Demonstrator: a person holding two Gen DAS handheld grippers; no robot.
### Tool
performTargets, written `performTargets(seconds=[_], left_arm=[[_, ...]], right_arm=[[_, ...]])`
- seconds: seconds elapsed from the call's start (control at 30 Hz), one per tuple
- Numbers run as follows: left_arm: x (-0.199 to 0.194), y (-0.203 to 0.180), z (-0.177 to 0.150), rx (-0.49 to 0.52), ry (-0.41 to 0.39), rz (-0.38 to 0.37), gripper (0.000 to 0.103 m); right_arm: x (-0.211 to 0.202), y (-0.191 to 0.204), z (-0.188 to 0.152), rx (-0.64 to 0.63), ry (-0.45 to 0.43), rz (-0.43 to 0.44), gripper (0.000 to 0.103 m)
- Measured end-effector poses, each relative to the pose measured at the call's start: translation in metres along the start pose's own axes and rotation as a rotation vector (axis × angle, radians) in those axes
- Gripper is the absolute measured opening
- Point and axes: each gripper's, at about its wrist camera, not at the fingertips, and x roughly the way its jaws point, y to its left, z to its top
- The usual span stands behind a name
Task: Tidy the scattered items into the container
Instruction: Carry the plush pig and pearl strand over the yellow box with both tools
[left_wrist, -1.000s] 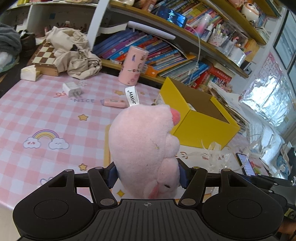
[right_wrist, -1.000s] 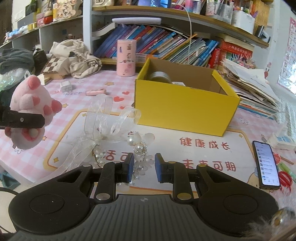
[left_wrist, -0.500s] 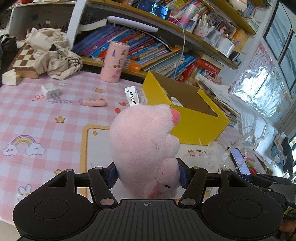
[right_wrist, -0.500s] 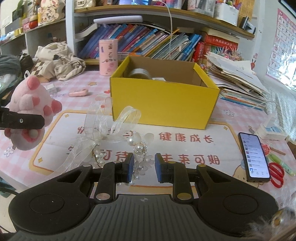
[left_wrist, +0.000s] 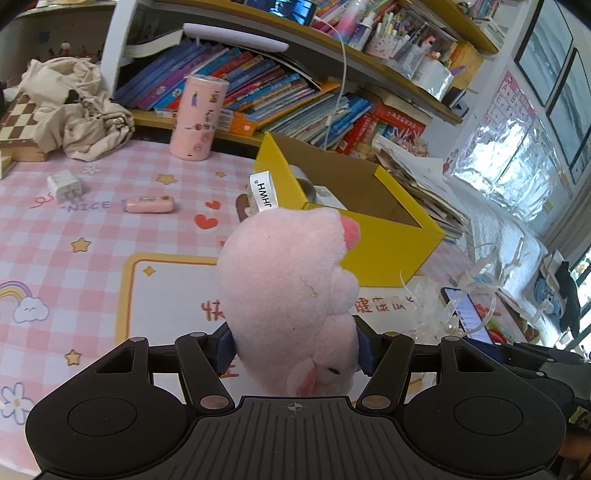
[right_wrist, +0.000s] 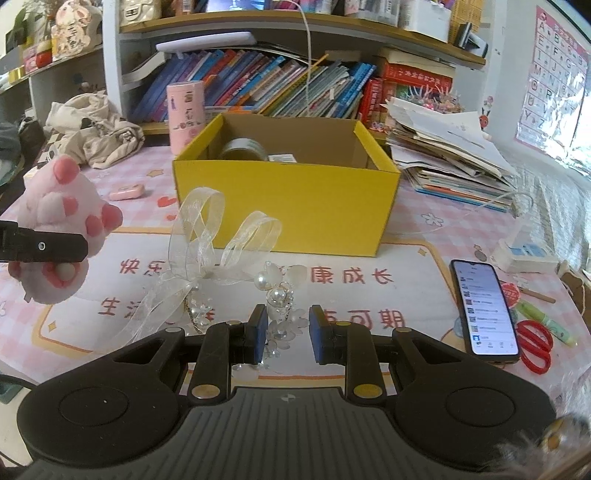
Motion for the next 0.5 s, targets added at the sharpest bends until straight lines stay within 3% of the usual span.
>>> performTargets(seconds=[0.5], left_arm=[[0.019, -0.030, 0.006, 0.059, 0.007, -0.032, 0.062]], right_arm=[[0.002, -0.030, 0.001, 0.031, -0.006, -0.019, 0.022]])
